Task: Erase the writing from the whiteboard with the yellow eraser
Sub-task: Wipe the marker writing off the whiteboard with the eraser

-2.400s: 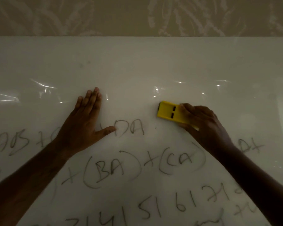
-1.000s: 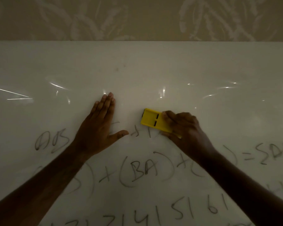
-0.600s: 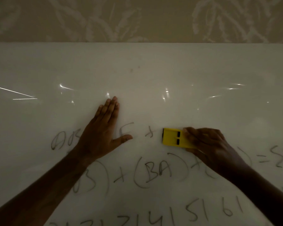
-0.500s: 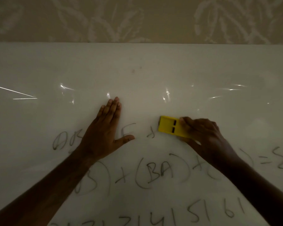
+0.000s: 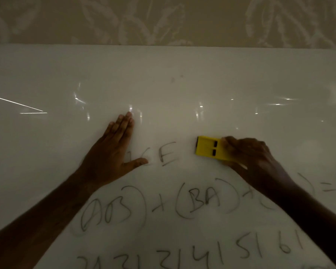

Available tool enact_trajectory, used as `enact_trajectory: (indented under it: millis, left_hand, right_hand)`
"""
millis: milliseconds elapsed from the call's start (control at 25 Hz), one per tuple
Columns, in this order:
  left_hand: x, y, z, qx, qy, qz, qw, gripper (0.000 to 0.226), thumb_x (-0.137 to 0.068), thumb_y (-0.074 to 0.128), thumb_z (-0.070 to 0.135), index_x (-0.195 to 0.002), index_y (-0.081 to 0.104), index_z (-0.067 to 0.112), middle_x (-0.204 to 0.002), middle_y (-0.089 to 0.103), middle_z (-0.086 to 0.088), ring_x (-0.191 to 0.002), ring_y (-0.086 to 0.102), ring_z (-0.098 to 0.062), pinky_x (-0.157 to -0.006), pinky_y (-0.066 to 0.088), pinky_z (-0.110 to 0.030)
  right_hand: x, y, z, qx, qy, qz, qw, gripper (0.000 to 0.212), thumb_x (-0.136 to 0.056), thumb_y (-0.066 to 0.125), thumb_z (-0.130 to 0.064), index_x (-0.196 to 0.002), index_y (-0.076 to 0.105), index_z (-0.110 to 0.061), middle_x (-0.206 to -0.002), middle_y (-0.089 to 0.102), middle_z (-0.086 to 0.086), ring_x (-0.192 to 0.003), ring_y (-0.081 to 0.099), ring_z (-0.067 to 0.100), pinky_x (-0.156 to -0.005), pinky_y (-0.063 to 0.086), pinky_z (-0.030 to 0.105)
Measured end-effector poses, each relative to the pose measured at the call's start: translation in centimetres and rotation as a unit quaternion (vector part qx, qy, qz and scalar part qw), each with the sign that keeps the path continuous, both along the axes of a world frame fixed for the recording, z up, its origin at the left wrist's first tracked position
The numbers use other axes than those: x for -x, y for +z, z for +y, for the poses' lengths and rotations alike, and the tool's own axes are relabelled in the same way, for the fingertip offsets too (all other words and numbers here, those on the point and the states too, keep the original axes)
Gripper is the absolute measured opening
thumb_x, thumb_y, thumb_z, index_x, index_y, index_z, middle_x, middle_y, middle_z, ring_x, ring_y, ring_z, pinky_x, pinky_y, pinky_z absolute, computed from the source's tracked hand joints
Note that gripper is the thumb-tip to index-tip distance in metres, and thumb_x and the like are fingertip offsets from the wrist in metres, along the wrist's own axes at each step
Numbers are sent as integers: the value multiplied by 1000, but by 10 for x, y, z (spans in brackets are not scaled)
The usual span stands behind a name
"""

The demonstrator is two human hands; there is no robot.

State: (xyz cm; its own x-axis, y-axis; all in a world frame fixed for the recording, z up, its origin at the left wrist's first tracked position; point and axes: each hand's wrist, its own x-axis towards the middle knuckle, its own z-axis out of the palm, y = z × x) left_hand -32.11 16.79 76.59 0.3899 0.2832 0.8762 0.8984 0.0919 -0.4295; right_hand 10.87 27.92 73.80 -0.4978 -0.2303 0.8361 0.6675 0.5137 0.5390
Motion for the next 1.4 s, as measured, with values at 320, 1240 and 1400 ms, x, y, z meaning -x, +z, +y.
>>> enact_trajectory:
  millis: [320,1240,1400]
  left_hand:
    - [10,2,2,-14,-4,14,1000,114,-99,26,88,-171,17,0,-181,11,-16,-168,15,-31,-135,24,-51]
    - [105,7,-28,-20,-7,4,1000,116,-99,23,89,-171,14,-2,-181,10,-17,-169,10,-32,-137,15,-47]
    - [108,8,-27,-20,-22,11,999,115,-100,24,88,-170,17,-2,-181,11,-18,-169,11,-32,-137,16,-46]
  right_hand:
    - [90,-6,-18,-13,23,-14,1000,54,-103,58,-41,-149,56,-13,-149,60,4,-116,61,32,-99,48,46]
    - [104,-4,-34,12,-2,-9,1000,56,-102,55,-41,-152,51,-15,-149,60,6,-117,60,35,-97,48,47]
    - [168,24,-44,41,28,56,997,60,-98,61,-44,-150,55,-14,-147,62,5,-110,60,35,-92,53,50]
